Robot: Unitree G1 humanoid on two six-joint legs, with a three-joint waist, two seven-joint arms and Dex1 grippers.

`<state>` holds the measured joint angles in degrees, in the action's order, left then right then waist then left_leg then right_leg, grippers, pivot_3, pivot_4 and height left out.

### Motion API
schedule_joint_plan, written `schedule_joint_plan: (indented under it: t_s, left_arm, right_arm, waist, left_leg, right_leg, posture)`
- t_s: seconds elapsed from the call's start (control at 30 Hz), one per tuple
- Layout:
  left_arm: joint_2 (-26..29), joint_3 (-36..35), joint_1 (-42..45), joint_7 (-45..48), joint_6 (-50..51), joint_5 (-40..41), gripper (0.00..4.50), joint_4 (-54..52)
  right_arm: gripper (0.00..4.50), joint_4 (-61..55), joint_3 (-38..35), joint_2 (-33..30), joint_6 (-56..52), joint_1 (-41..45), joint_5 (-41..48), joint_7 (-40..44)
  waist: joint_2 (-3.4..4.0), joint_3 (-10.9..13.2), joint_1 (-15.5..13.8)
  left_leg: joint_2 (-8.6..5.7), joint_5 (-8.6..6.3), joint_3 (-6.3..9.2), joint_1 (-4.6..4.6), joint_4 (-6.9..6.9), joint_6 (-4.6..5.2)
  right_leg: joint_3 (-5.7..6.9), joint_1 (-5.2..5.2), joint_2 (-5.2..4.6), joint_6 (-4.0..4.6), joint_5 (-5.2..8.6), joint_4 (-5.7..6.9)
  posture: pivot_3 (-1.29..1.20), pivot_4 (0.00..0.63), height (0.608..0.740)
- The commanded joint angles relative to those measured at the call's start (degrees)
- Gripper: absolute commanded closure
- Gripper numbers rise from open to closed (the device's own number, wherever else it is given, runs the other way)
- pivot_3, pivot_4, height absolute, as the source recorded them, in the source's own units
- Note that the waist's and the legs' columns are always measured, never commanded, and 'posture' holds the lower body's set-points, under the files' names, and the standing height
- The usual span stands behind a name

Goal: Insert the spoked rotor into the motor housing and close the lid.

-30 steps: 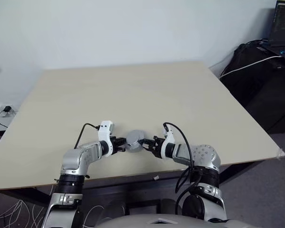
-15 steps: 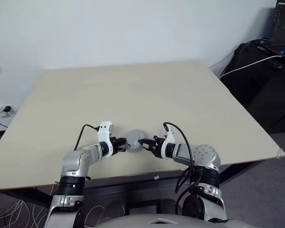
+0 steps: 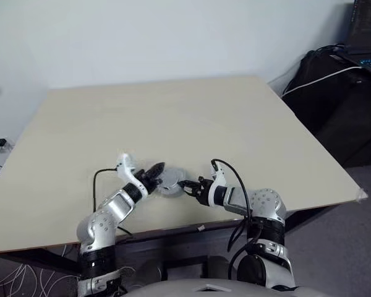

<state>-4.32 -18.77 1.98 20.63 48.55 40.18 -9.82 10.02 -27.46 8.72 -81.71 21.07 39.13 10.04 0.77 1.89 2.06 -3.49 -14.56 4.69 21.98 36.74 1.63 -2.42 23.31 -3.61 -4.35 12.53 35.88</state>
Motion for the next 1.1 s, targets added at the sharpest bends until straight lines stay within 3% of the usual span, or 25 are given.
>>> schedule_joint_plan:
  t_s: [0.03,0.07,0.17,0.57,0.9,1.1]
  left_arm:
    - [-1.57,-1.32,-4.18,-0.98,0.19,4.88,4.50,-3.23]
    - [-1.63,-1.09,-6.27,-0.61,1.19,6.19,4.50,-3.50]
    - [-2.82,-1.27,-10.86,-0.58,2.59,10.98,3.88,-3.83]
    - [-6.26,1.57,-22.66,-1.39,-0.30,28.63,0.00,-5.44]
    - [-5.28,6.16,-24.05,-3.60,-6.47,33.42,0.00,-5.18]
    - [-4.90,7.78,-23.55,-3.12,-9.31,35.47,0.00,-5.28]
  right_arm:
    - [3.21,-1.19,-0.31,0.66,1.05,0.15,1.27,-0.31]
    - [3.21,-1.10,-0.44,0.68,1.20,0.26,1.45,-0.36]
    - [3.21,-0.99,-0.95,0.82,1.65,0.67,2.01,-0.57]
    - [3.21,-3.44,-3.37,3.05,0.71,2.28,7.61,-2.08]
    - [3.21,-9.73,-2.61,5.53,-4.41,0.81,19.81,-1.02]
    - [3.21,-10.42,-0.58,5.44,-5.45,-0.69,22.65,-2.43]
  waist:
    - [-0.06,0.03,-0.03]
    - [-0.07,0.04,-0.01]
    - [-0.13,0.12,0.05]
    - [-0.13,0.45,0.05]
    - [-0.13,0.46,0.01]
    - [-0.13,0.46,0.02]
  left_leg:
    - [0.00,-0.01,0.02,0.00,-0.01,0.02]
    - [0.01,-0.03,0.02,0.00,0.00,0.03]
    - [0.01,-0.06,0.00,0.01,0.03,0.07]
    - [0.04,-0.24,-0.02,0.14,0.22,-0.06]
    - [0.05,-0.14,-0.03,0.59,0.31,0.13]
    - [0.06,-0.14,-0.05,0.58,0.32,0.14]
  right_leg:
    - [0.02,0.08,0.00,0.05,0.03,0.00]
    - [0.03,0.09,0.02,0.07,0.04,-0.01]
    - [0.01,0.08,0.02,0.11,0.08,-0.02]
    - [0.03,0.15,-0.02,0.28,0.29,-0.01]
    - [0.04,0.31,0.04,0.42,0.23,0.01]
    - [0.03,0.30,0.08,0.42,0.23,0.02]
  posture:
    - [0.00,0.000,0.740]
    - [0.00,0.000,0.740]
    - [0.00,0.000,0.740]
    - [0.00,0.000,0.740]
    - [0.00,0.000,0.740]
    - [0.00,0.000,0.740]
